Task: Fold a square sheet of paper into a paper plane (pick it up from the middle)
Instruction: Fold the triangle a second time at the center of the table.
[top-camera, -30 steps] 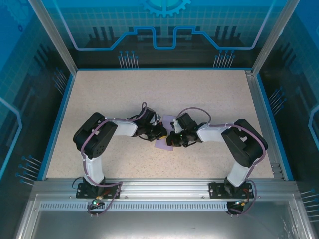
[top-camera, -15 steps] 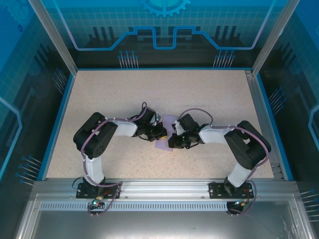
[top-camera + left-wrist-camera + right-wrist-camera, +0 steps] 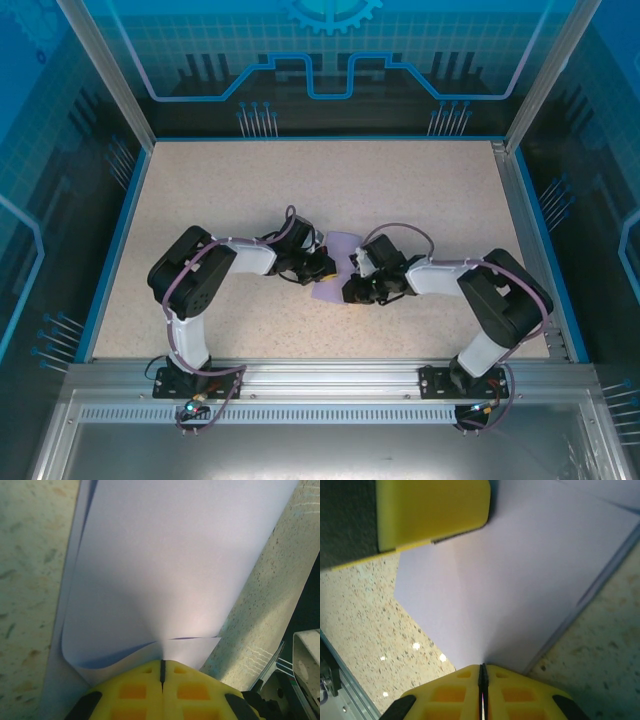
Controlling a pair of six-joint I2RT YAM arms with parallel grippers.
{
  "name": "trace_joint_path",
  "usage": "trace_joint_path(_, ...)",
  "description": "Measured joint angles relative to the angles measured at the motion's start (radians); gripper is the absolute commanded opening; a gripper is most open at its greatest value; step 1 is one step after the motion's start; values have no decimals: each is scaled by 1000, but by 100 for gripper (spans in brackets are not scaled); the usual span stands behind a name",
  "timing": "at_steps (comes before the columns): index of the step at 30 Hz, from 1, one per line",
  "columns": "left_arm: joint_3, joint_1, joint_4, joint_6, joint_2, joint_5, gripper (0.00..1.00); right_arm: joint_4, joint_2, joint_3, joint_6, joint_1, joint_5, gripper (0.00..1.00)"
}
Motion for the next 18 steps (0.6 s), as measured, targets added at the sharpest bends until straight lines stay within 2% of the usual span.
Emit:
trace_joint_path(13, 0, 0, 0, 0, 0, 0, 0, -151, -113, -27, -26, 0, 42, 12)
trace_joint_path(18, 0, 0, 0, 0, 0, 0, 0, -123, -153, -10, 6, 0, 20, 12)
